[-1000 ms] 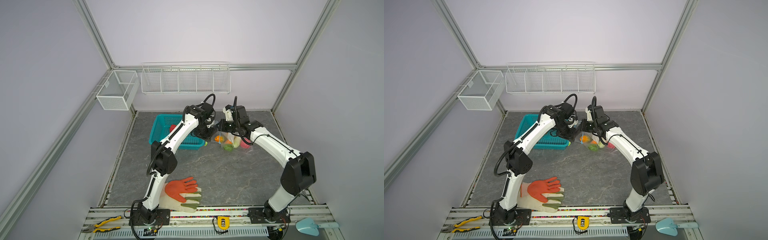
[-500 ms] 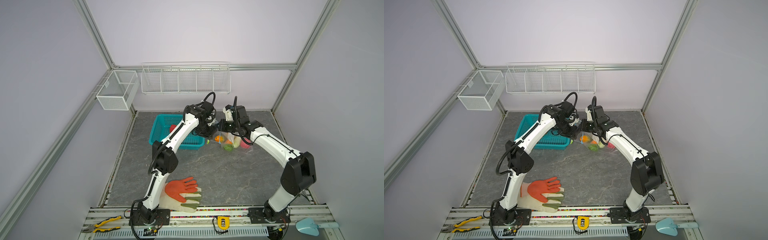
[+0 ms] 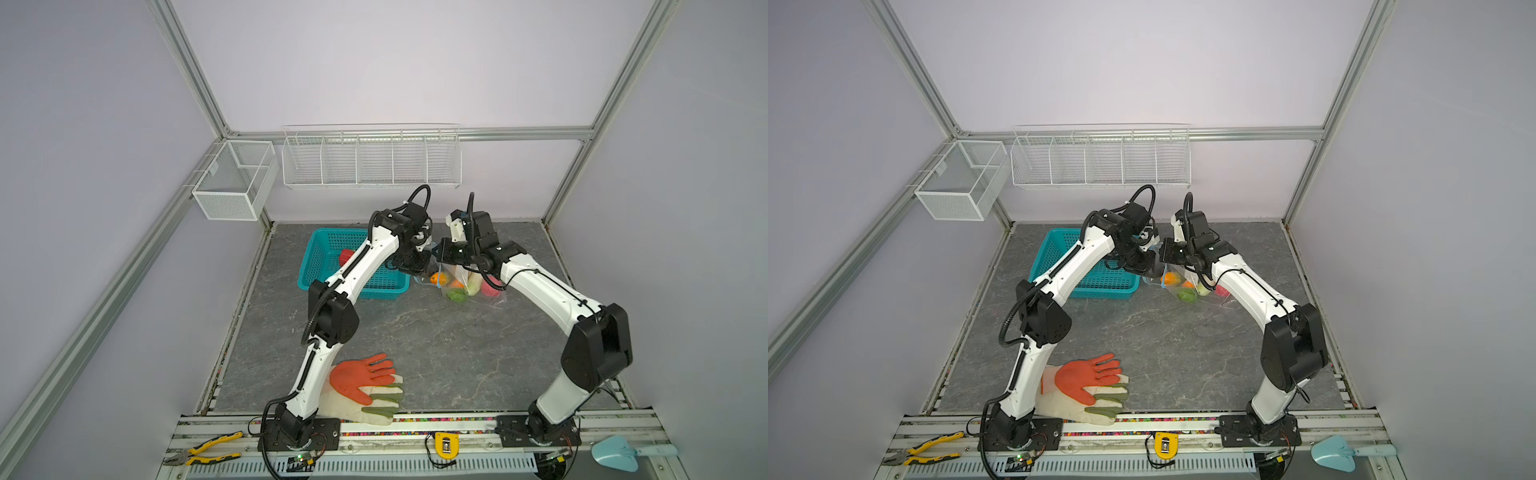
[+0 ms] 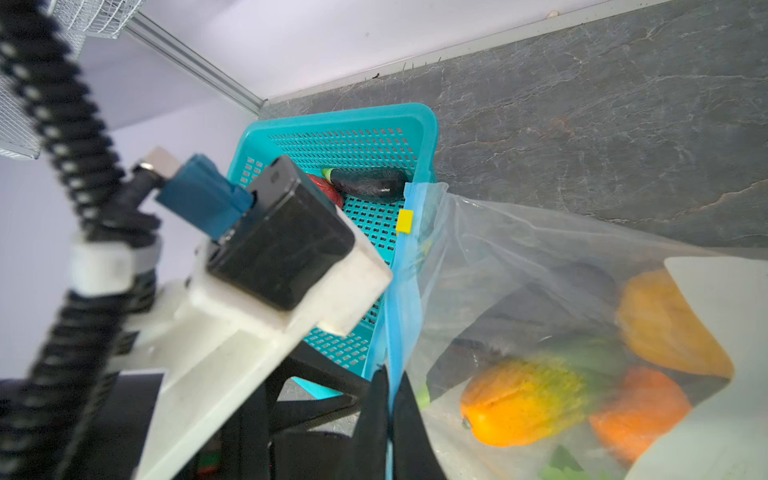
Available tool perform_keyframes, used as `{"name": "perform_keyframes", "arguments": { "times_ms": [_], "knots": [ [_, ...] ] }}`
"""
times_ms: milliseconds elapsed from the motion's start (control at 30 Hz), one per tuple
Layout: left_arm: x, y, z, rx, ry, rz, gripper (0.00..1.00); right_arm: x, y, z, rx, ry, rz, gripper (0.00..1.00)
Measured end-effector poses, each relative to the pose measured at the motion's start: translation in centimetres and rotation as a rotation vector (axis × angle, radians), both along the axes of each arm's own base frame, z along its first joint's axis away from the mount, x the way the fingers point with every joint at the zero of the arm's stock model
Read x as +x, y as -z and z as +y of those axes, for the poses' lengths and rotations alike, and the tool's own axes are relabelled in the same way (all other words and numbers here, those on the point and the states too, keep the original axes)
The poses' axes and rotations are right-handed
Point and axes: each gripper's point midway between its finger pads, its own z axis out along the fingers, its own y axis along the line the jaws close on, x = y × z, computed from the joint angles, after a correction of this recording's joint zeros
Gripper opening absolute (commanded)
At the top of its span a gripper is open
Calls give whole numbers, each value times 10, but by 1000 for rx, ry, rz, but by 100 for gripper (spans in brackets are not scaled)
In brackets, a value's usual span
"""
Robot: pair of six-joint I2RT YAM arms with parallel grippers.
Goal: Place the food in the zip-top bag and seal the zipper
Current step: 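Withdraw the open left gripper from the bag back over the basket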
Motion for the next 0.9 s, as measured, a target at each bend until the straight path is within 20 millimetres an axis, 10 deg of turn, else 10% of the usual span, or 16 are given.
{"name": "perform_keyframes", "arguments": {
  "times_ms": [400, 900],
  "knots": [
    [8, -2, 9, -7, -35, -6, 40, 0, 0, 0, 0, 0, 0, 7],
    [58, -31, 128, -29, -412, -132, 65, 0, 0, 0, 0, 0, 0, 7]
  ]
}}
